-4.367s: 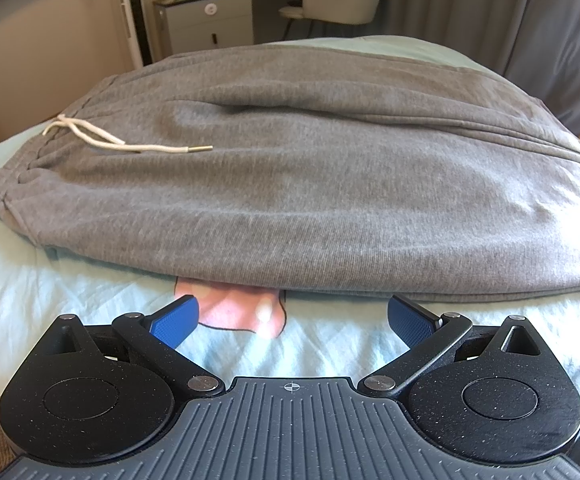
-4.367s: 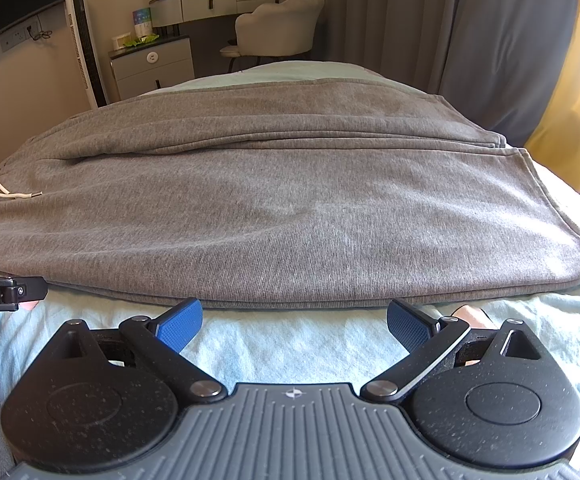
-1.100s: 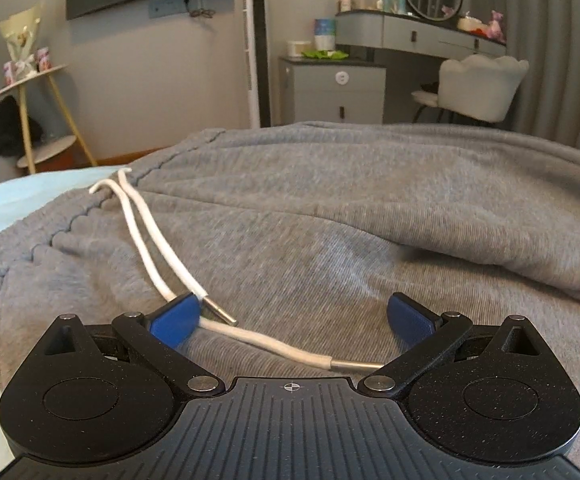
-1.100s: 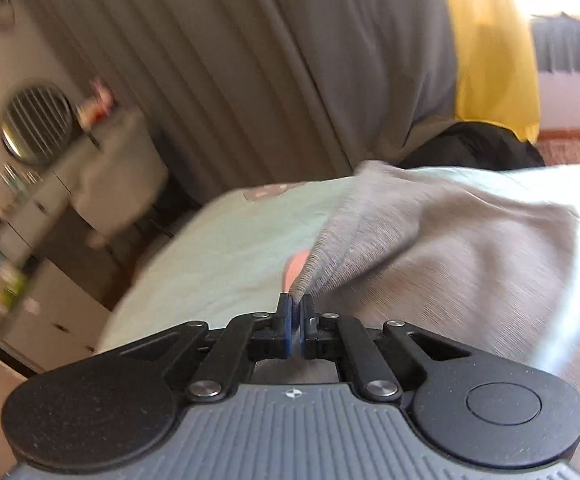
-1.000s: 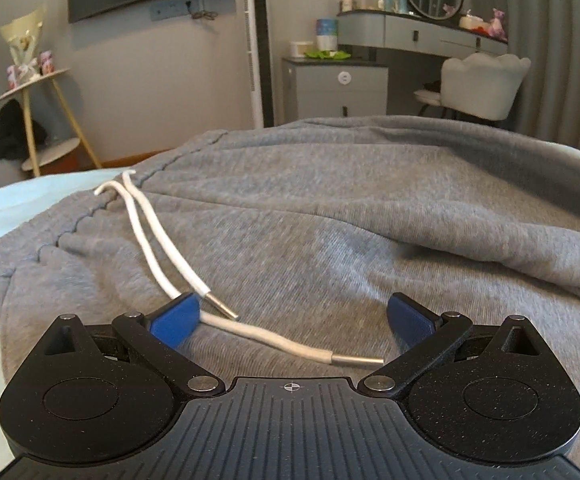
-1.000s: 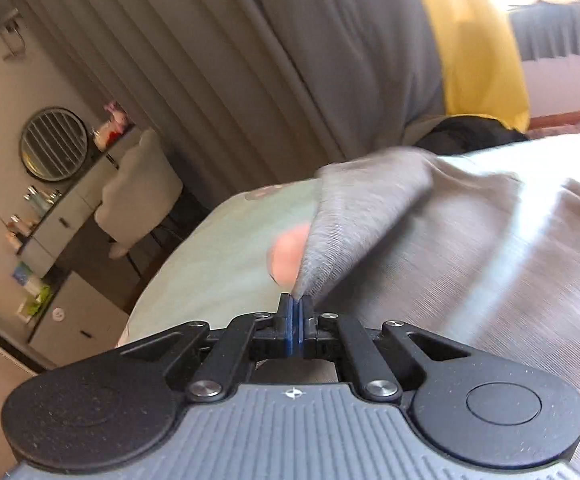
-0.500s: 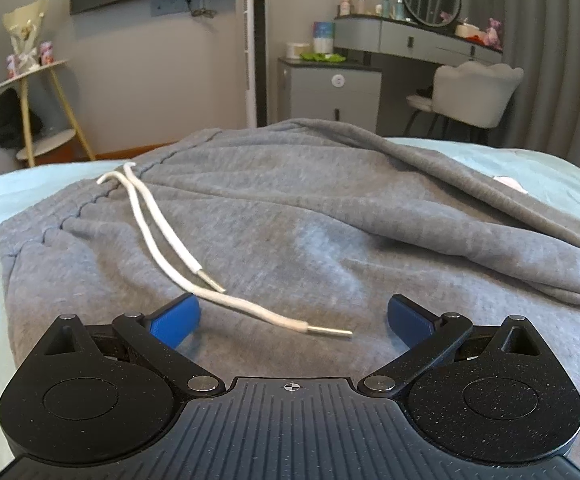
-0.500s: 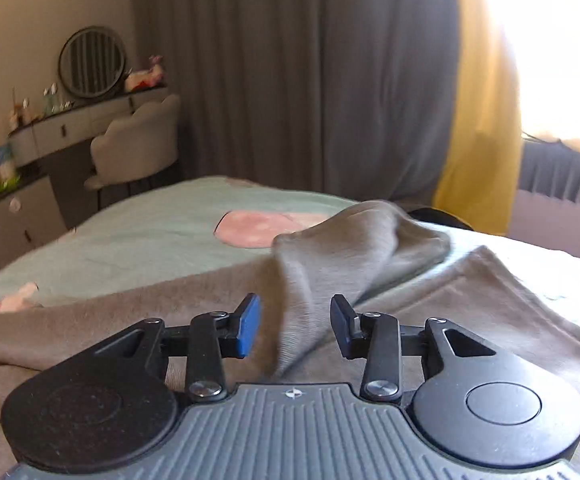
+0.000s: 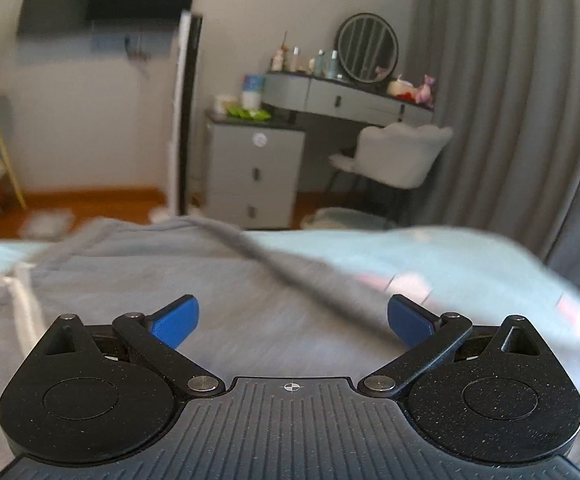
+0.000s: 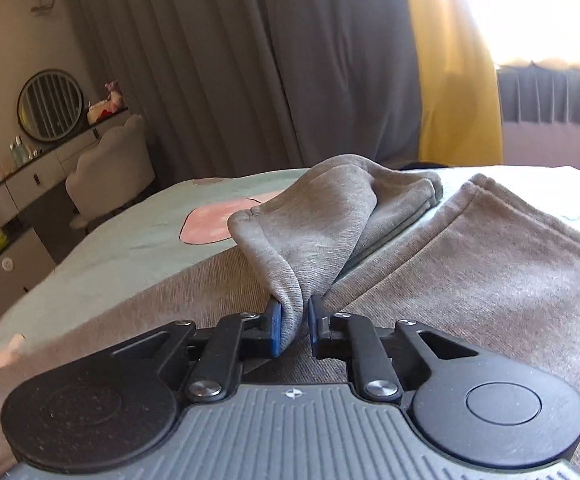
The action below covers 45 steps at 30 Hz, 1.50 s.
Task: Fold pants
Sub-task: 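Lift the hem with the right tool while the left tool grasps the waistband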
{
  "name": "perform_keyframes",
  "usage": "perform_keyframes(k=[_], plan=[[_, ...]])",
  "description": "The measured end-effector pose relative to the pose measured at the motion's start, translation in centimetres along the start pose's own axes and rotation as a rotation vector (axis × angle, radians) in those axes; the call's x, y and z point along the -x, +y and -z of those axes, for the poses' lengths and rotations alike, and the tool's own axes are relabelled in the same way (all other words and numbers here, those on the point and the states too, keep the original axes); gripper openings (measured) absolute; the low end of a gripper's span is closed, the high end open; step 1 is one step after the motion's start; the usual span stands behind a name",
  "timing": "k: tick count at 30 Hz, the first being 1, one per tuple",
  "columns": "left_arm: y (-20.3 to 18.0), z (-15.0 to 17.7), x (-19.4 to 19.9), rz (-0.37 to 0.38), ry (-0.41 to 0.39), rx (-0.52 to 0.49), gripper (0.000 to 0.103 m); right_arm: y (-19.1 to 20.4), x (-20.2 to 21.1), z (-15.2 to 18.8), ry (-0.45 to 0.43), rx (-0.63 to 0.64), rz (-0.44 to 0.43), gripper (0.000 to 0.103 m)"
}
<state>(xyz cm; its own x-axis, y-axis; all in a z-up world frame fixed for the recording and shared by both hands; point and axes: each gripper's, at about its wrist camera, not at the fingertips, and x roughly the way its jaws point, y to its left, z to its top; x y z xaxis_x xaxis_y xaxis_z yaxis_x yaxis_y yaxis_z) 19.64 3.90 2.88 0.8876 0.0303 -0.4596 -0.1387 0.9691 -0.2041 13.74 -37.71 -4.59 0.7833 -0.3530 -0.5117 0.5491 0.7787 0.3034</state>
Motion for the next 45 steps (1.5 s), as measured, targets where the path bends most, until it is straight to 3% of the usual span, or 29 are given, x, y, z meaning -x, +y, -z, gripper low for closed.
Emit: perform_keyframes(k=[3, 5, 6, 9, 11, 15, 17, 18, 19, 21, 25, 32, 35, 40, 43, 45], plan=[[0.8, -2.5, -4.8, 0.039, 0.093, 0.141, 0.102, 0.1, 0.0, 0.2, -0.001, 0.022, 0.021, 0.017], [1.0, -3.3, -7.6, 0.029, 0.136, 0.176, 0.094, -0.1, 0.2, 0.1, 0.002, 0.015, 0.039, 0.025], [1.2, -3.6, -9.0, 0.025, 0.162, 0.192, 0.081, 0.1, 0.2, -0.3, 0.003, 0.006, 0.036, 0.026], [2.0, -3.6, -13.0, 0.06, 0.263, 0.271, 0.072, -0.3, 0.6, -0.3, -0.018, -0.003, 0.022, 0.028], [2.7, -2.7, -14.9, 0.04, 0.313, 0.319, 0.061, -0.1, 0.4, -0.4, -0.025, -0.008, 0.007, 0.028], [4.4, -1.9, -16.9, 0.045, 0.324, 0.421, 0.061, 0.0, -0.4, -0.5, -0.043, -0.006, -0.011, 0.028], [4.9, -1.9, -17.3, 0.059, 0.324, 0.453, 0.057, -0.1, -0.3, -0.6, -0.052, -0.013, -0.016, 0.016], [4.9, -2.0, -17.5, 0.063, 0.323, 0.454, 0.042, 0.0, -0.3, -0.6, -0.06, -0.015, -0.016, 0.012], [5.0, -2.0, -17.6, 0.07, 0.333, 0.452, 0.02, 0.0, -0.1, -0.7, -0.071, -0.02, -0.023, 0.011], [5.0, -2.1, -17.8, 0.081, 0.353, 0.468, 0.011, 0.0, 0.6, -0.8, -0.106, -0.046, -0.021, 0.01], [5.0, -2.4, -15.3, 0.106, 0.284, 0.479, 0.007, -0.9, 2.0, -1.6, -0.162, -0.133, -0.047, 0.009], [4.5, -2.3, -6.5, 0.167, 0.152, 0.422, 0.006, -4.8, 4.0, -3.3, -0.126, -0.387, -0.101, 0.008], [4.4, -0.8, -2.0, 0.162, 0.107, 0.387, 0.006, -5.5, 5.4, -3.6, -0.186, -0.389, -0.057, 0.005], [3.9, 4.4, 4.3, 0.095, 0.109, 0.33, 0.006, -6.0, 5.8, -3.3, -0.171, -0.386, 0.089, 0.003], [3.0, 7.2, 6.4, 0.049, 0.168, 0.249, 0.007, -6.5, 5.8, -3.4, -0.165, -0.388, 0.176, 0.003], [2.8, 8.0, 7.0, 0.038, 0.219, 0.201, 0.007, -6.8, 5.8, -3.5, -0.167, -0.384, 0.189, 0.004]])
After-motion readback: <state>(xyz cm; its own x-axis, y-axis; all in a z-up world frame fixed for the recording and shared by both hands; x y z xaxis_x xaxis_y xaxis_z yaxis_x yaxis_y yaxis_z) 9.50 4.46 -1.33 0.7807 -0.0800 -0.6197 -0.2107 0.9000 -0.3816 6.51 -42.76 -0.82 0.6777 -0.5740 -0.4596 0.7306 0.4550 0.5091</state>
